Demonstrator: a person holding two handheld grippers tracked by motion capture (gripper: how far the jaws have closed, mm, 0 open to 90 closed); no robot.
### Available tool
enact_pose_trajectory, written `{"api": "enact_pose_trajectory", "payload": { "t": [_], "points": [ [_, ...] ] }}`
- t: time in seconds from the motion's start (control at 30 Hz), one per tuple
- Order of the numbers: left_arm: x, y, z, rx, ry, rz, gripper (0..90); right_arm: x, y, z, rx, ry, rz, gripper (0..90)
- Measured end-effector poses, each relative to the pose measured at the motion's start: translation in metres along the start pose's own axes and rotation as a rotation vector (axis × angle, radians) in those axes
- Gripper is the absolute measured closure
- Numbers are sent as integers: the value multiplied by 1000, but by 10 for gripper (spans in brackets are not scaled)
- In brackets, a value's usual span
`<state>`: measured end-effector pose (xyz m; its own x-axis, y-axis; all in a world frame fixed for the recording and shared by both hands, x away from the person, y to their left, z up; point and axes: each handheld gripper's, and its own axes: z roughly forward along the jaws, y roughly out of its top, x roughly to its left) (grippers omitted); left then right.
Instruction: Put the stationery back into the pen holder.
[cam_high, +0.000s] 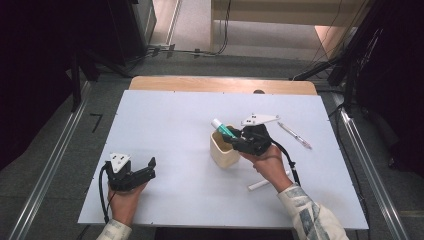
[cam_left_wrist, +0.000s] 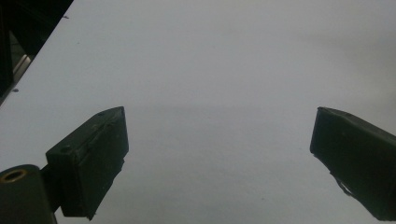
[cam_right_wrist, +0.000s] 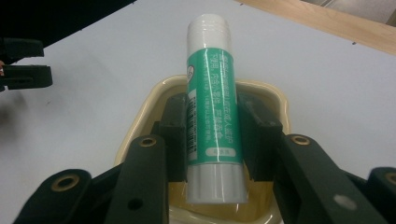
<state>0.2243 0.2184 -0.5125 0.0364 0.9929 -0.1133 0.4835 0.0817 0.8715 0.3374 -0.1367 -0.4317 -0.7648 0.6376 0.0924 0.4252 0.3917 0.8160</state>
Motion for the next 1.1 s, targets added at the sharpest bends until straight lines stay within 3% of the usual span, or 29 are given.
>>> {"api": "enact_pose_trajectory", "payload": {
  "t": [0.27, 0.43, 0.63, 1.1],
  "points": [
    [0, 0, 0, 1, -1, 2, 53, 0, -1, 2, 20, -2, -4, 622],
    [0, 0, 0, 1, 0, 1, 52, 0, -2, 4, 34, 9, -3, 541],
    [0, 0, 0, 1, 0, 1, 52, 1, -4, 2, 34, 14, -7, 509],
    [0, 0, 0, 1, 0, 2, 52, 0, -4, -14, -23, 10, -18, 394]
  ]
}}
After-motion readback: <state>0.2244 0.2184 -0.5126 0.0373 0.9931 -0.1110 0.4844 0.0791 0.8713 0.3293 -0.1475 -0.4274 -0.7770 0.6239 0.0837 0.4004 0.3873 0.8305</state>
